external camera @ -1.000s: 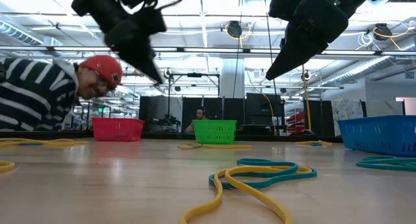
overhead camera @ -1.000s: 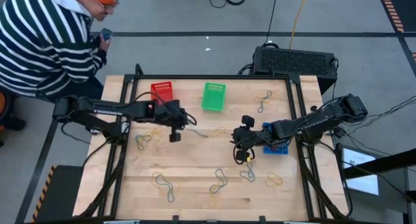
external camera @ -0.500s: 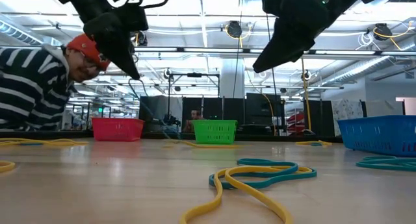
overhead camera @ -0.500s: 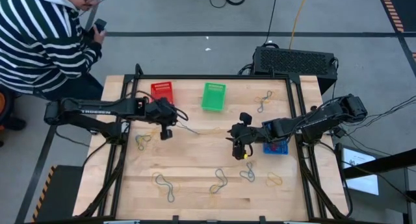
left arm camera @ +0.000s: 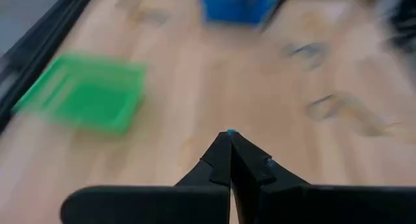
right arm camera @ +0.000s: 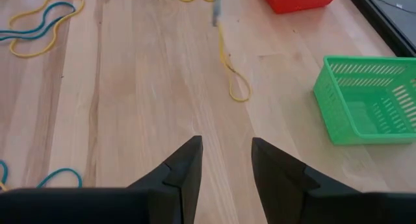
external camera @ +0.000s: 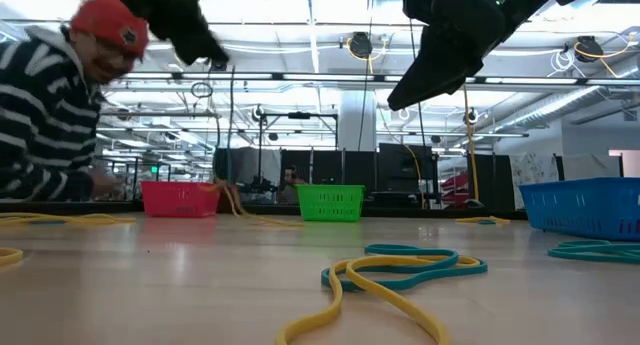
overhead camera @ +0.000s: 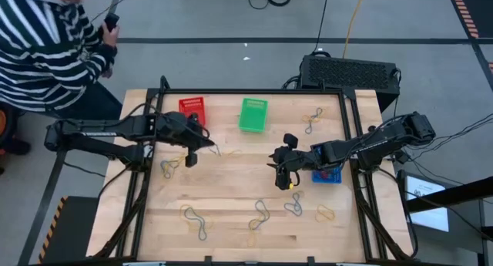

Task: Sort rubber bands into baskets
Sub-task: Put the blue rubber band into the red bin

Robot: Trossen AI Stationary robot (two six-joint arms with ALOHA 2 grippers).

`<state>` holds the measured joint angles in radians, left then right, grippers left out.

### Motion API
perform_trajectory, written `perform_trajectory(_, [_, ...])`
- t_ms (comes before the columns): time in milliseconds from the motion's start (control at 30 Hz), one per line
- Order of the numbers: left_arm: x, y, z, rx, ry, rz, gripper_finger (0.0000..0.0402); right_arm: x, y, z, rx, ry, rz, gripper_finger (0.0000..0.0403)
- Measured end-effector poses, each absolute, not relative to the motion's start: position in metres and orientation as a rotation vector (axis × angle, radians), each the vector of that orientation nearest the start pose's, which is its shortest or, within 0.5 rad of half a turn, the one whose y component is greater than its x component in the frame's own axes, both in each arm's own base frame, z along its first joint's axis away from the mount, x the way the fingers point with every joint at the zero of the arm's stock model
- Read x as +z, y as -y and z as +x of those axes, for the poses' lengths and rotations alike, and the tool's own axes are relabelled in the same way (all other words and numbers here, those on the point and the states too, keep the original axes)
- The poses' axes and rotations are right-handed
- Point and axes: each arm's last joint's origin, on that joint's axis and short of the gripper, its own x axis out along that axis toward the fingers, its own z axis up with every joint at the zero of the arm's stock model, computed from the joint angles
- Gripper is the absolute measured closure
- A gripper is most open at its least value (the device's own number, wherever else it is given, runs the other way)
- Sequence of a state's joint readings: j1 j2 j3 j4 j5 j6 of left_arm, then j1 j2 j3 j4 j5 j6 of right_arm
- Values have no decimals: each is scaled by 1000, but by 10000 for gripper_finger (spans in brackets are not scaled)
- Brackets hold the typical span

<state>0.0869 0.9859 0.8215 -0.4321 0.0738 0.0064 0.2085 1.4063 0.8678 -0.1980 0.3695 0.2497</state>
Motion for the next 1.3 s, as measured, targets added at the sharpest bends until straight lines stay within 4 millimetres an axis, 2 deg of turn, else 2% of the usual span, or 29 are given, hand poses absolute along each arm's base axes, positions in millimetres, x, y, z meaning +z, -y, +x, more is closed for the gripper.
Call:
perform_trajectory(67, [291, -12, 209, -52, -540, -44, 401, 226, -50, 284, -240, -680, 29, 277])
perform_trajectory(133, [284, -11, 213, -55, -550, -46, 401, 226, -50, 284, -240, -680, 29, 277])
perform_trajectory(267, [256, -11, 219, -35, -761, -87, 401, 226, -49, 284, -240, -681, 29, 277])
perform_trajectory(400, [248, -12, 224, 10, -812, -120, 401, 226, -50, 284, -240, -681, 29, 277])
perform_trajectory(467, [242, -12, 221, 8, -908, -122, 401, 226, -50, 284, -240, -681, 28, 277])
perform_trajectory(567, [244, -13, 219, 72, -923, -114, 401, 226, -50, 284, -239, -681, 27, 277])
perform_trajectory(700, [240, -13, 215, 68, -981, -136, 401, 226, -48, 284, -244, -682, 24, 277])
perform_trajectory(967, [253, -17, 212, 185, -902, -73, 401, 226, -48, 284, -244, -682, 25, 277])
perform_trajectory(1100, [261, -24, 206, 418, -849, -3, 401, 226, -48, 284, -245, -682, 26, 277])
perform_trajectory(1300, [268, -46, 191, 834, -833, 142, 401, 226, -48, 284, -245, -683, 27, 277])
